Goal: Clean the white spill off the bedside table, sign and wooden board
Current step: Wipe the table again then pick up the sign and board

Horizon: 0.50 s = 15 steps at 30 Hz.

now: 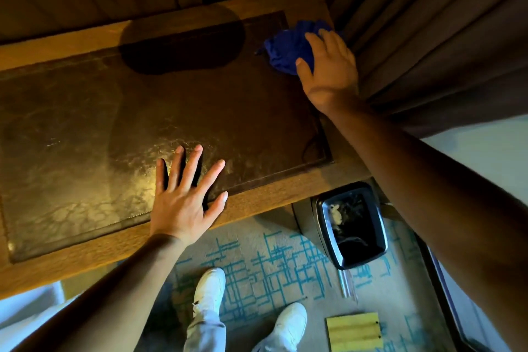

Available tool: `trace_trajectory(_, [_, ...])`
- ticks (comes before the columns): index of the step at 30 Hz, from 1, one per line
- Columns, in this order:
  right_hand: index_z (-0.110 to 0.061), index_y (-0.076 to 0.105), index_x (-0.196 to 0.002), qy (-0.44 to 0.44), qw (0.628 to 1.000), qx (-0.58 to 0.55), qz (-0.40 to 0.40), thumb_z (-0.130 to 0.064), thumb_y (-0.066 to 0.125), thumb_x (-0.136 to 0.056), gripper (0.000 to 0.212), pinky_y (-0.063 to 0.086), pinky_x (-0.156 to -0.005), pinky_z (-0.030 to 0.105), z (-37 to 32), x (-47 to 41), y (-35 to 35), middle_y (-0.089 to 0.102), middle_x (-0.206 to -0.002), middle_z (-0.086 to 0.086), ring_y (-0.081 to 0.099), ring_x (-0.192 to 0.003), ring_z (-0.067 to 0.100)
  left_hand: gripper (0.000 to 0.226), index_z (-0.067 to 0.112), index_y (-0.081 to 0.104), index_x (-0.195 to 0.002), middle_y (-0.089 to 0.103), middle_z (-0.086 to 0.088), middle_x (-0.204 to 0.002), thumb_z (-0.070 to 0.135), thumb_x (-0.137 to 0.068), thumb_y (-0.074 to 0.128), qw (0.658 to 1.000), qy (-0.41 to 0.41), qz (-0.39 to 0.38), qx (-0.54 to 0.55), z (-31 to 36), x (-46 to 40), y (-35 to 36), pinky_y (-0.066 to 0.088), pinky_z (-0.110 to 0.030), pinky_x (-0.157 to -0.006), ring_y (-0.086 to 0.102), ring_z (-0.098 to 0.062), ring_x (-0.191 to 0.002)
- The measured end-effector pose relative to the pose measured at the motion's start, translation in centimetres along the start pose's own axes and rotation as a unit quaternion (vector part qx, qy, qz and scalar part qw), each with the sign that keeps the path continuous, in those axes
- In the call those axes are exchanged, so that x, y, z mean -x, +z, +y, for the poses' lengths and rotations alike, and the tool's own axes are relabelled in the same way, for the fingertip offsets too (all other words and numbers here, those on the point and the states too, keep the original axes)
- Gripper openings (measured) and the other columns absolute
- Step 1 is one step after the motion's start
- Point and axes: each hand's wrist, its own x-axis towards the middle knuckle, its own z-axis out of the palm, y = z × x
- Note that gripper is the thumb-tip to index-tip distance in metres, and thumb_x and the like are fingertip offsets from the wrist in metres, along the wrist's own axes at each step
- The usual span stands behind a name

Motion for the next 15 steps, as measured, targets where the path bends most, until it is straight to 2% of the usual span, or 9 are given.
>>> trace_trajectory(2, [-0.012,0.061,-0.130,-0.018,0.994,-0.048,0.100,-0.039,0.046,-0.096,0.045,0.045,-0.102,0.046,0.4,4.4,-1.7,0.060,-0.134,0.012,0.055,-0.126,0.033,0.062,0.037,0.045,-0.151,0.026,-0.009,-0.167,0.061,-0.094,0.044,1.000,-0.005,0.003,0.015,0.1,0.0,0.0,0.012,-0.063,-0.123,0.021,-0.041,-0.154])
trace_trajectory(3, [-0.011,0.065,-0.122,-0.017,0.988,-0.076,0.136,-0.034,0.049,-0.095,0.039,0.049,-0.095,0.045,0.9,7.2,-2.7,0.064,-0.124,0.012,0.060,-0.116,0.033,0.060,0.035,0.048,-0.149,0.029,-0.009,-0.166,0.059,-0.094,0.046,1.000,-0.005,0.011,0.024,0.2,0.2,-0.1,0.012,-0.063,-0.123,0.023,-0.041,-0.153])
trace_trajectory(6, [-0.011,0.065,-0.115,0.058,0.978,-0.141,0.140,-0.028,0.053,-0.093,0.030,0.052,-0.084,0.039,3.3,17.0,-4.5,0.066,-0.111,0.011,0.063,-0.100,0.031,0.053,0.022,0.062,-0.136,0.043,-0.017,-0.154,0.049,-0.093,0.050,0.997,0.017,0.036,0.069,1.6,0.5,-1.1,0.027,-0.059,-0.113,0.039,-0.044,-0.141])
trace_trajectory(10, [-0.013,0.063,-0.095,0.212,0.945,-0.185,0.168,-0.021,0.055,-0.090,0.013,0.052,-0.071,0.040,7.3,33.1,-4.1,0.063,-0.093,0.006,0.064,-0.084,0.029,0.033,0.010,0.070,-0.113,0.057,-0.016,-0.132,0.032,-0.092,0.057,0.969,0.183,0.050,0.160,8.8,3.4,-1.6,0.045,-0.050,-0.090,0.058,-0.040,-0.110])
trace_trajectory(13, [-0.014,0.061,-0.091,0.353,0.897,-0.194,0.181,-0.016,0.056,-0.089,0.005,0.052,-0.069,0.043,10.2,46.3,-1.4,0.060,-0.089,-0.001,0.061,-0.077,0.026,0.023,0.012,0.073,-0.102,0.062,-0.011,-0.122,0.025,-0.089,0.061,0.926,0.301,-0.002,0.228,15.9,6.9,1.0,0.049,-0.046,-0.090,0.062,-0.030,-0.101])
trace_trajectory(15, [-0.015,0.063,-0.099,0.451,0.857,-0.173,0.182,-0.021,0.056,-0.090,0.013,0.053,-0.076,0.044,12.1,55.5,1.4,0.063,-0.097,-0.002,0.063,-0.083,0.025,0.022,0.015,0.072,-0.105,0.061,-0.010,-0.124,0.025,-0.088,0.063,0.897,0.368,-0.052,0.239,20.6,9.6,4.0,0.050,-0.045,-0.093,0.062,-0.031,-0.106])
